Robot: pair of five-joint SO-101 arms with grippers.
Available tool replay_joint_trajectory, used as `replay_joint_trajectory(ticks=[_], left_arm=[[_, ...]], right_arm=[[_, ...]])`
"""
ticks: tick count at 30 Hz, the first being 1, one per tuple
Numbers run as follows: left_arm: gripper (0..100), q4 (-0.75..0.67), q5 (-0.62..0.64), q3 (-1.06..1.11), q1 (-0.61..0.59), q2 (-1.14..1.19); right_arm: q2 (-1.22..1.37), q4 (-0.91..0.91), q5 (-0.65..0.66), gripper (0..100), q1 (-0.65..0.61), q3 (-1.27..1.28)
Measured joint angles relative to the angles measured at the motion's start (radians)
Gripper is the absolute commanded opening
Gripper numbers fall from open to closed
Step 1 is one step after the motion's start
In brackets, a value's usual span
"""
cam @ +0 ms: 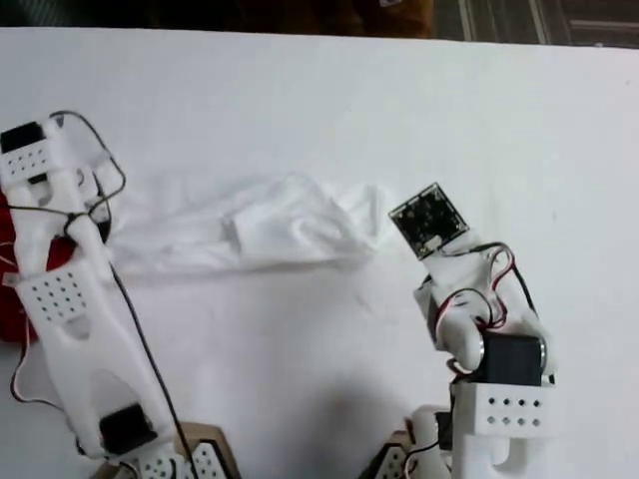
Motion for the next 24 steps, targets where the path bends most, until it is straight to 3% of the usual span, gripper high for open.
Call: replay_joint_trajectory(ticks=[13, 24], left_arm=[[2, -0.002, 0.031, 0.0, 0.427, -0.189], [2, -0.003, 0.023, -0.023, 0.755, -0.212]], right_arm=[[0.0, 0.0, 0.0, 1.9, 0.167, 0.0], [0.0, 0.0, 0.0, 1.9, 0.207, 0.0]])
